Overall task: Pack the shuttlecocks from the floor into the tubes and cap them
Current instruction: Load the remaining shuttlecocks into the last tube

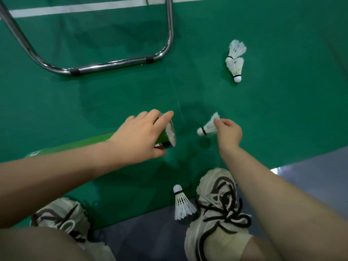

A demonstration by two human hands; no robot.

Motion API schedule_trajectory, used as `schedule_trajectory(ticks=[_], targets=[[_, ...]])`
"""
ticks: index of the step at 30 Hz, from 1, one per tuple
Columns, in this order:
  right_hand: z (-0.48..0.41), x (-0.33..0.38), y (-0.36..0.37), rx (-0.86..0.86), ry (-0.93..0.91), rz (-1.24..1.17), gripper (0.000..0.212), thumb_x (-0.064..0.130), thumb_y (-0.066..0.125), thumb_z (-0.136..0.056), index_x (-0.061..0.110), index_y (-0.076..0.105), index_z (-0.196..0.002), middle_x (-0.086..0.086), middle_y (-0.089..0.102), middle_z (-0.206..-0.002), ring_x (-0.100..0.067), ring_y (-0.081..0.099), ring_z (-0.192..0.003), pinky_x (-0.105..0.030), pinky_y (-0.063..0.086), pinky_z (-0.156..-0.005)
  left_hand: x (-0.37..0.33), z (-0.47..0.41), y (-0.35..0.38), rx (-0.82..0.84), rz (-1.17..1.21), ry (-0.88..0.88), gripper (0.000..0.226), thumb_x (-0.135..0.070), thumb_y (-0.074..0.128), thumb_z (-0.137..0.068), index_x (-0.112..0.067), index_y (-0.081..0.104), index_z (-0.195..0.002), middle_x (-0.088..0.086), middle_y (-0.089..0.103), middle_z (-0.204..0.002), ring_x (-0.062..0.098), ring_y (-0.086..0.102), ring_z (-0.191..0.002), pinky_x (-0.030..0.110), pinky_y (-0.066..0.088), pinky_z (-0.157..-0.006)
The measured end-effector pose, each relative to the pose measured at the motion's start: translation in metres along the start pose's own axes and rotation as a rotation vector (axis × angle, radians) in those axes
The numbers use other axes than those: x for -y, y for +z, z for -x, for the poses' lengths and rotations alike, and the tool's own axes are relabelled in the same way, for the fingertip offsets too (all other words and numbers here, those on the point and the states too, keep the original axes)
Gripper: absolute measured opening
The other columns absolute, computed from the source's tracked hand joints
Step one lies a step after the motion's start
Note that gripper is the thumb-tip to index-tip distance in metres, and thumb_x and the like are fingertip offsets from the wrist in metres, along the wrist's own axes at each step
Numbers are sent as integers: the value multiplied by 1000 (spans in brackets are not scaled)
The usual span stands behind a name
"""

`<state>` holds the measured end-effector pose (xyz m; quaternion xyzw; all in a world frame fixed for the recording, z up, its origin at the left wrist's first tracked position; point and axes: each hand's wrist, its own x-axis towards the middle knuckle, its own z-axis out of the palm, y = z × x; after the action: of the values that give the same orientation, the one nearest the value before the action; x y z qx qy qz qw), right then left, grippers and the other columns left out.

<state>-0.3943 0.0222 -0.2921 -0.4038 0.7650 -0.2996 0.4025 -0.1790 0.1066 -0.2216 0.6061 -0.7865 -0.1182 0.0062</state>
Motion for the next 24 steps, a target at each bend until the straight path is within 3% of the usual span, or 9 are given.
schedule_trajectory(ticks=[3,5,10,15,20,24], targets=[[29,37,13,-42,-4,-440,20,9,62,-86,14,59,-67,6,55,-64,-5,48,-58,-8,39,-53,2,0,0,6,13,-43,91,-50,65,-72,-19,19,-145,7,43,-126,30,45,-110,42,39,-87],[55,54,24,26,-81,-548,24,6,61,-86,16,58,-65,5,56,-63,0,48,-54,-9,40,-56,6,3,0,12,10,-80,92,-49,66,-72,-18,18,-145,8,44,-126,31,45,-110,42,40,-87],[101,61,45,182,-304,-353,28,16,61,-86,24,54,-60,9,52,-59,-7,45,-59,-28,40,-62,12,10,-1,-76,-1,-122,101,-46,71,-67,-12,19,-146,14,51,-116,35,52,-97,44,43,-78],[120,61,52,382,-309,-375,34,25,51,-93,25,62,-62,13,62,-59,-2,56,-61,-21,45,-66,16,16,-3,-136,52,-161,103,-47,69,-69,-15,11,-147,11,49,-121,33,49,-105,45,40,-83],[109,64,48,322,-314,-445,39,38,44,-88,19,63,-60,4,66,-63,-12,63,-66,-24,49,-72,19,17,-6,-153,113,-213,101,-44,70,-69,-21,11,-147,7,44,-128,30,43,-114,43,35,-91],[112,69,45,603,-281,-262,43,36,44,-96,17,68,-66,-5,71,-75,-3,64,-69,-12,47,-67,19,17,-6,-144,139,-212,92,-43,72,-67,-19,26,-142,6,44,-128,30,43,-114,45,36,-91]])
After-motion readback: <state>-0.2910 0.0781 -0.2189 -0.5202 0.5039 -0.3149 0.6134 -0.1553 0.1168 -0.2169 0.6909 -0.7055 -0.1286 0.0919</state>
